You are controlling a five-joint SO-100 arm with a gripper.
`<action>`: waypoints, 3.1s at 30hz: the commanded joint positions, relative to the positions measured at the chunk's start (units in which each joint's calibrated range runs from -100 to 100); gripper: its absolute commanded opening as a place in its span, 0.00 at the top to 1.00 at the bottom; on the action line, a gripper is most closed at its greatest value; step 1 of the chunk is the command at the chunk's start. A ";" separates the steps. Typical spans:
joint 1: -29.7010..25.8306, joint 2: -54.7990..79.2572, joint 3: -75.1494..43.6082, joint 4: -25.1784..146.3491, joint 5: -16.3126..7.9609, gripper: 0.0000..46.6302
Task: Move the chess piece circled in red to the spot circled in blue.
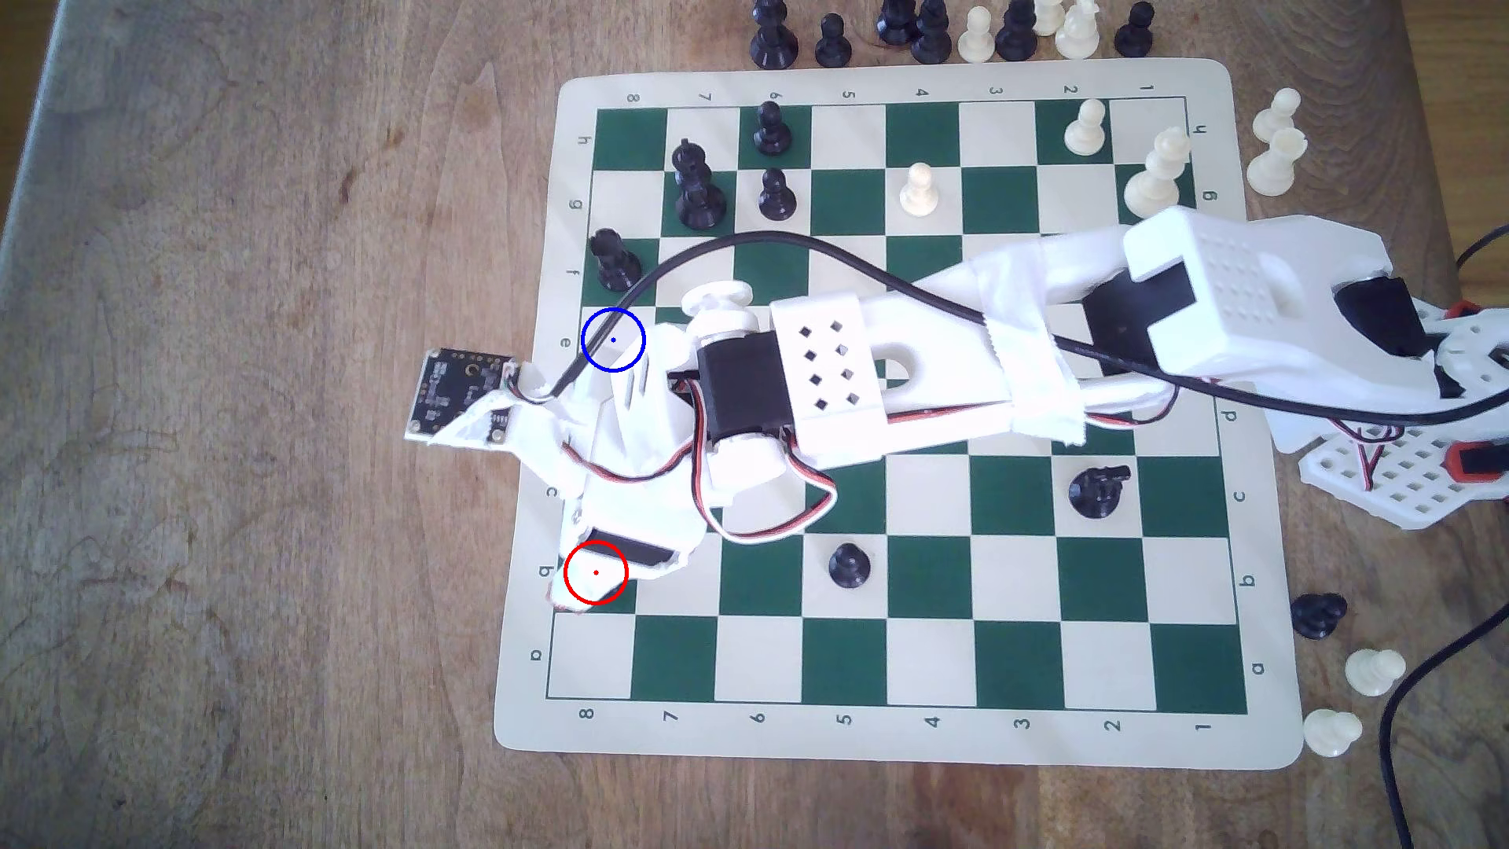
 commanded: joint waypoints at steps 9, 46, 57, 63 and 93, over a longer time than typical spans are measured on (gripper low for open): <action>0.31 1.54 -8.46 0.50 -0.15 0.60; -1.10 5.11 -11.90 -0.24 -0.24 0.73; -1.25 5.79 -13.71 0.34 -0.29 0.84; -1.41 5.62 -13.90 1.32 -0.24 0.93; 9.15 -3.13 -27.31 16.14 0.78 0.96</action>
